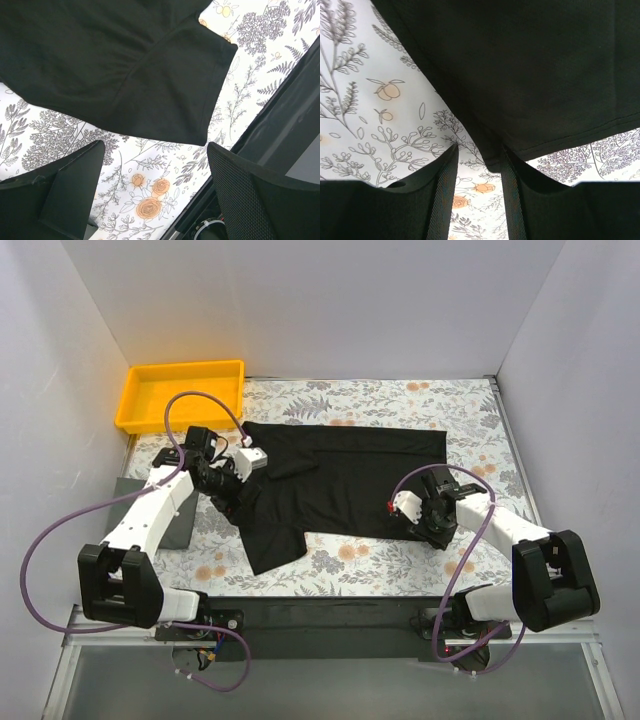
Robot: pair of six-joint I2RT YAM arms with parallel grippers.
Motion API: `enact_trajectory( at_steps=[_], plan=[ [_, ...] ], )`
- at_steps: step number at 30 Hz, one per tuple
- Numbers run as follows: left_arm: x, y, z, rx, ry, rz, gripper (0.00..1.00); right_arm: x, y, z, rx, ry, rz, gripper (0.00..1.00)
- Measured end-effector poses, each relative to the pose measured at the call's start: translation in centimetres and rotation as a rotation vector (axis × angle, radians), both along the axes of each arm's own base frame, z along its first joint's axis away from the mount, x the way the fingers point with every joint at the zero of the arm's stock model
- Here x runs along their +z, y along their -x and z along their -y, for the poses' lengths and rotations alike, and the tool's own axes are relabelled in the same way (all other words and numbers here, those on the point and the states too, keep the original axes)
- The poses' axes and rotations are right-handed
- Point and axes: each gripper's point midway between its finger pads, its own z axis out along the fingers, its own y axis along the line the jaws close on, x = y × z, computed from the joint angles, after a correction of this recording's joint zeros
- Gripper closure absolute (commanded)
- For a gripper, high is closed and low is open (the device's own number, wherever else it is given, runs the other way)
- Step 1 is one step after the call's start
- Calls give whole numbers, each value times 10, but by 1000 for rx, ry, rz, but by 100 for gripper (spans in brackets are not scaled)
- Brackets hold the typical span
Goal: Fold and stack the t-shirts
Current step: Fold the tshirt
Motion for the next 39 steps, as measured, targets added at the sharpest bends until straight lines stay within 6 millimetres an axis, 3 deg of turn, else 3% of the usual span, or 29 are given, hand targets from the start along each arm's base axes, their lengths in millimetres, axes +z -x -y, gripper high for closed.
enact_trajectory(
  at_steps=[1, 4, 7, 18, 26, 31, 32, 33, 37, 39],
  plan=[
    [-3, 3, 0, -9, -6, -4, 18, -2, -1, 2, -1, 10, 6, 56],
    [-7, 10, 0, -40, -22, 10, 19, -3, -6, 4, 5, 26, 29, 71],
    [-12, 20, 0, -81, -38, 27, 22, -4, -10, 7, 13, 45, 54, 98],
    [-66, 78, -3, -355, -193, 39, 24, -3, -17, 11, 3, 67, 92, 99],
    [-80, 60, 6, -369, -243, 77, 27, -3, -17, 10, 1, 64, 91, 99],
    [-105, 57, 5, -373, -291, 61, 35, -1, -18, 7, 0, 49, 85, 99],
    [-110, 58, 3, -375, -306, 49, 37, -1, -18, 6, 0, 47, 83, 99],
    [-111, 55, 3, -375, -311, 59, 49, 0, -18, 6, 0, 46, 83, 99],
    [-113, 49, 2, -392, -343, 98, 71, -1, -16, 7, 0, 48, 74, 99],
    [-113, 49, 2, -402, -354, 108, 87, -1, -15, 7, 1, 48, 71, 99]
  ],
)
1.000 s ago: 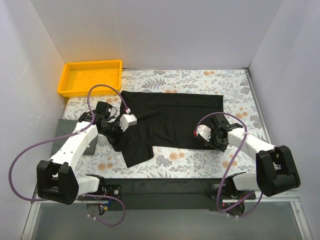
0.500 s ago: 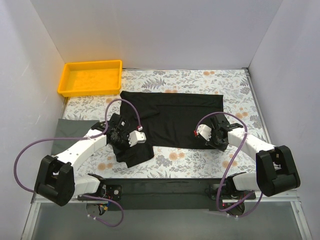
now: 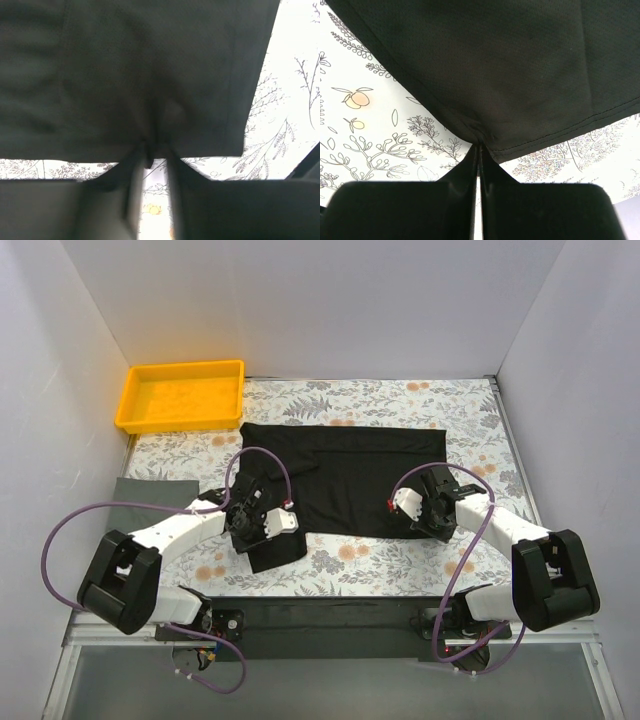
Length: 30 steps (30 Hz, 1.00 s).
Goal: Fold and stack the t-shirts
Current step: Fold the tshirt
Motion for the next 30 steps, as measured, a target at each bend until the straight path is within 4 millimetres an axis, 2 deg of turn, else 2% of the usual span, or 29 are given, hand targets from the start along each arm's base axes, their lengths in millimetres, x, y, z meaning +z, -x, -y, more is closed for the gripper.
enact_trajectory(
  at_steps=[4, 10, 13, 15, 19, 23, 30],
  plan=[
    [0, 3, -2, -2, -5, 5, 100, 0, 1, 0, 1, -2, -4, 99],
    [5, 27, -8, 9, -13, -73, 100, 7, 8, 0, 5, -12, -4, 99],
    [20, 37, -8, 14, -1, -105, 100, 21, 10, -1, 13, -35, 36, 99],
    [37, 37, -4, 18, 23, -99, 100, 30, 12, -1, 21, -46, 65, 99],
    [69, 25, 7, 23, 72, -66, 100, 42, 9, 0, 37, -44, 72, 99],
    [91, 1, 15, 56, 108, -53, 100, 56, -10, -1, 39, -45, 75, 99],
    [96, -58, 8, 154, 120, -57, 100, 71, -53, 0, 42, -42, 86, 99]
  ],
)
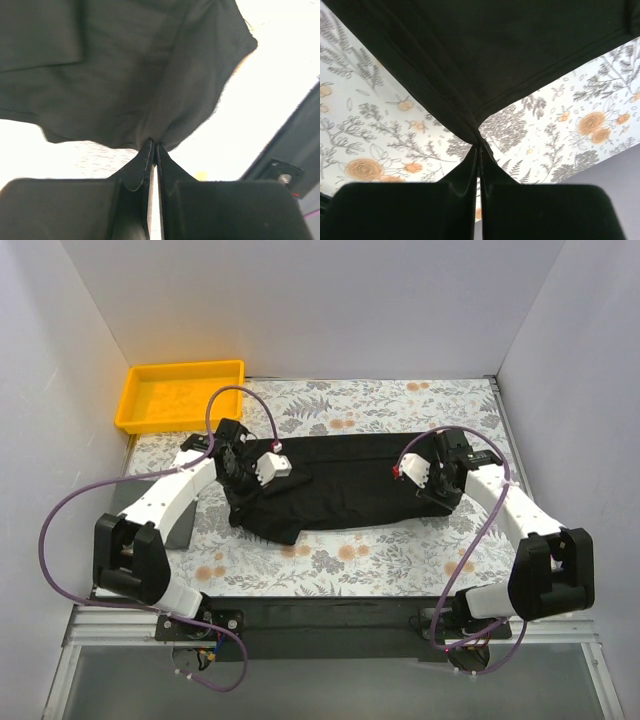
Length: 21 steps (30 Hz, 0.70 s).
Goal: Fold and stack the t-shirts
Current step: Fold the tshirt
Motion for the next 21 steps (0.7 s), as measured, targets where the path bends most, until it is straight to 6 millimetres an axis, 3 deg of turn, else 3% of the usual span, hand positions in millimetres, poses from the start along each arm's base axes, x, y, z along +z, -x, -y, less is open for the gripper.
enact_trajectory(
  at_steps=[11, 21],
  plan=[
    [-9, -89, -4, 55, 1, 36, 100, -7, -63, 7, -12, 3, -41, 99],
    [-33, -125, 0, 56, -10, 11, 100, -14, -112, 6, -7, 5, -37, 99]
  ],
)
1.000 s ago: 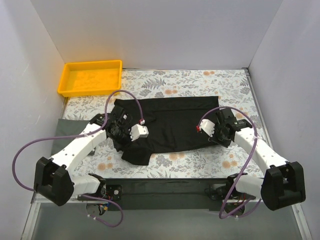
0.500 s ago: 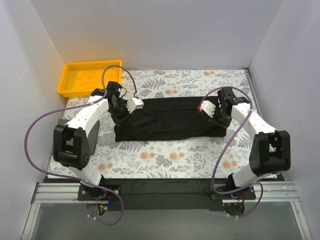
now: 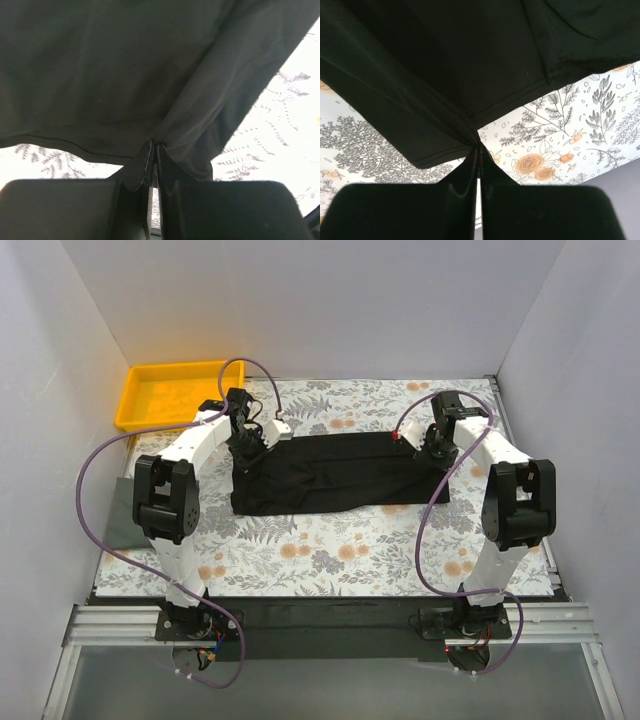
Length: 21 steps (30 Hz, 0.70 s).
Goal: Fold and stack the t-shirts
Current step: Fold the tshirt
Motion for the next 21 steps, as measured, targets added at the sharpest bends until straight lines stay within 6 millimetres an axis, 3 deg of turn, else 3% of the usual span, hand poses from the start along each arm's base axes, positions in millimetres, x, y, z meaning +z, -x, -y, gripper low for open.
enact_trajectory(
  at_steps=[4, 15, 21],
  plan=[
    [-2, -11, -2, 9, 1, 7, 100, -7, -9, 0, 4, 3, -10, 99],
    [-1, -14, -8, 20, 1, 11, 100, -19, -20, -1, 12, 9, -31, 99],
    [1, -17, -10, 26, 3, 17, 100, -16, -27, -2, 13, 7, -17, 99]
  ],
)
